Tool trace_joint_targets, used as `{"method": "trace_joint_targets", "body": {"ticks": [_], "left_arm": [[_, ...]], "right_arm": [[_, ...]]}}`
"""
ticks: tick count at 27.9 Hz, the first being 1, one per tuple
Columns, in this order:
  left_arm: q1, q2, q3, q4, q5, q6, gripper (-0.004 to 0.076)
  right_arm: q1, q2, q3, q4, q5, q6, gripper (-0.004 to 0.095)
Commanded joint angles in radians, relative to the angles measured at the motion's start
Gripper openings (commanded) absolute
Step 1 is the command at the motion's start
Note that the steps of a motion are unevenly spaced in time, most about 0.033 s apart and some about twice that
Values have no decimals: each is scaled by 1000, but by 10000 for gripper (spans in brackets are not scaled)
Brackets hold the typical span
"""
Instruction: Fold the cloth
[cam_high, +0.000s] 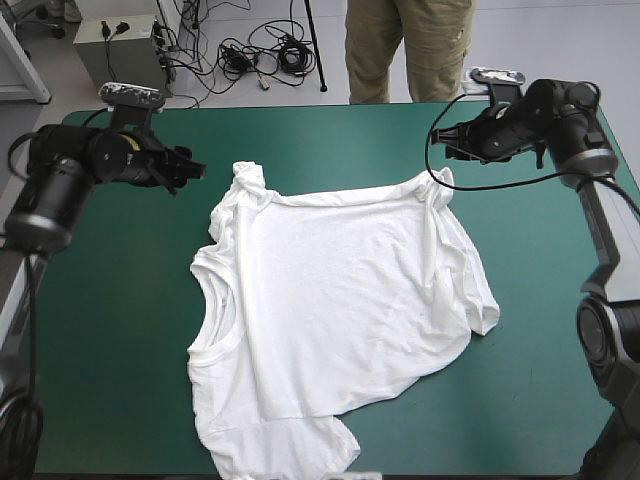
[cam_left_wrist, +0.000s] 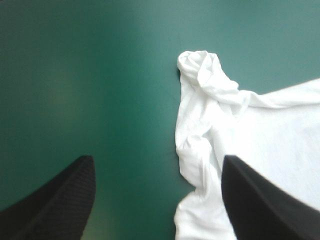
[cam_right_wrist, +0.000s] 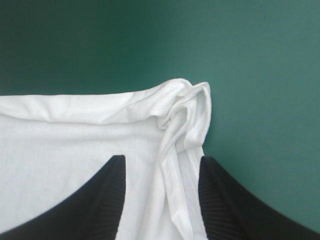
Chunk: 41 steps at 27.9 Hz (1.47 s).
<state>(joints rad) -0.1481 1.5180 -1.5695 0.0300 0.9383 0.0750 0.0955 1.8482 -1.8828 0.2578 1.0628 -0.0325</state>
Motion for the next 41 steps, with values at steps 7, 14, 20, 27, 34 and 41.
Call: {"method": "trace_joint_targets", "body": {"ticks": [7,14,20,27,34,41], "left_arm": [[-92,-519,391,11,61,-67,479],[-92,-568,585,-71,190,-142,452],[-92,-568,732,-140,117,-147,441],[-94,-546,866,-184,41,-153,440],[-149,-461,884,-170,-43,-160,438],[-170,-303,884,-168,-87,-180,384]], "right_arm": [[-14,-208,-26,36,106,-5,427],[-14,-204,-26,49,115,-5,420],[-14,-204,-26,41,123,2,418],[-14,-202,-26,36,117,6,410],[-14,-202,-26,36,119,6,374],[-14,-202,-26,36,126,6,374]]}}
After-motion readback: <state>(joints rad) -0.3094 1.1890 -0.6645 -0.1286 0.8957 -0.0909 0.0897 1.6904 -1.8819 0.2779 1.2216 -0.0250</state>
